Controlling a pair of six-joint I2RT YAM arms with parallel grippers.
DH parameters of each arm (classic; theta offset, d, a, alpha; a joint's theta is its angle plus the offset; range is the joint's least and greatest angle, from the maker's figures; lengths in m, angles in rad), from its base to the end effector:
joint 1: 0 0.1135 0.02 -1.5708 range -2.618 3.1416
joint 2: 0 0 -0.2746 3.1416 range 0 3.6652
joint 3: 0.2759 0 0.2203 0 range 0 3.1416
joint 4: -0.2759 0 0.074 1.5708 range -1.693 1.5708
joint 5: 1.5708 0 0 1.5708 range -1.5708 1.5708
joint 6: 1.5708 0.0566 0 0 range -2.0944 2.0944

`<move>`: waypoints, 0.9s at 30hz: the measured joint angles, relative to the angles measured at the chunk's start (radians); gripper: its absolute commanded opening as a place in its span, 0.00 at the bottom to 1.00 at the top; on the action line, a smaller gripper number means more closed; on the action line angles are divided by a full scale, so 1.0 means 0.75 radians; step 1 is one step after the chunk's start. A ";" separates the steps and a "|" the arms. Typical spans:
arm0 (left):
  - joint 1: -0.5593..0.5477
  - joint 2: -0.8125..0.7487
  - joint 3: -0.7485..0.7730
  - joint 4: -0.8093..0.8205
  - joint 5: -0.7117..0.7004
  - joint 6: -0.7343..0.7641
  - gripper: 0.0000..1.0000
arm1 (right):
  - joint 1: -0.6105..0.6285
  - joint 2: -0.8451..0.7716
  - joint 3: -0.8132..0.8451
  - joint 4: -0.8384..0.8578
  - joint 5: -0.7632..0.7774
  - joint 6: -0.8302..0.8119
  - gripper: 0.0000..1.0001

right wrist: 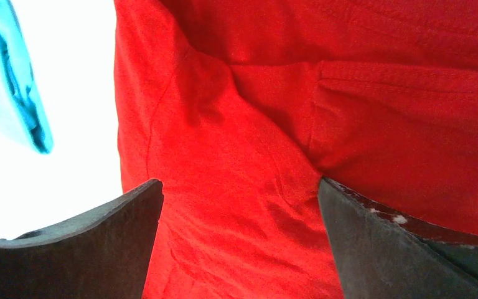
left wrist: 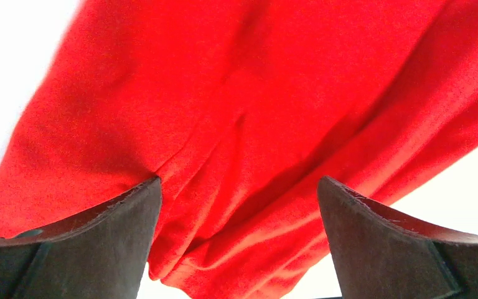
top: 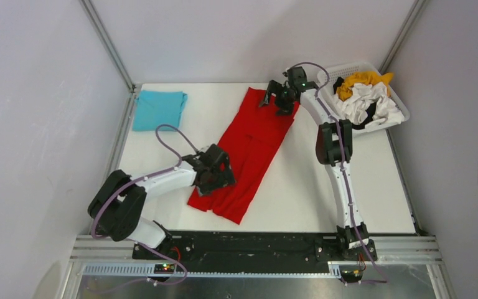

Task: Fold and stack the t-shirts
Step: Rotate the tshirt 90 degrees

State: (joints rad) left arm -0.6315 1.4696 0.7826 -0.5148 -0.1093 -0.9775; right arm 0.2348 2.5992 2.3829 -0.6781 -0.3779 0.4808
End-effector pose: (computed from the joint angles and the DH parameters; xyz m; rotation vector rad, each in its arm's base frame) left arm 0.1983 -0.1374 0.1772 -0.5093 2.7488 -0.2698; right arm 0.5343 0.1493 0.1696 0.1416 2.5334 0.7653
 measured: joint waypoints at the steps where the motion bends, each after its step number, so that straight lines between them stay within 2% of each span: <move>1: -0.040 0.000 0.000 0.006 0.002 -0.013 1.00 | 0.010 0.035 0.052 -0.006 -0.034 0.001 0.99; 9: -0.363 0.001 0.009 0.042 0.006 -0.172 1.00 | 0.114 0.067 0.057 0.135 -0.103 0.037 1.00; 12: -0.421 0.001 0.009 0.045 0.002 -0.240 1.00 | 0.173 0.120 0.138 0.203 -0.113 0.103 1.00; 17: -0.506 -0.018 -0.003 0.046 -0.030 -0.319 1.00 | 0.249 0.133 0.142 0.386 -0.087 0.162 0.99; 23: -0.613 -0.196 -0.007 -0.005 -0.093 -0.334 1.00 | 0.259 0.136 0.218 0.489 -0.010 0.102 0.99; 27: -0.634 -0.381 -0.008 -0.084 -0.133 -0.276 1.00 | 0.211 0.036 0.153 0.461 -0.011 0.002 0.99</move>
State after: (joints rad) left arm -1.1069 1.1835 0.7769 -0.5781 -0.2092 -1.1843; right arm 0.3927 2.6263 2.4977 -0.3321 -0.3859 0.4820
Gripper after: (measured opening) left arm 0.996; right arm 0.993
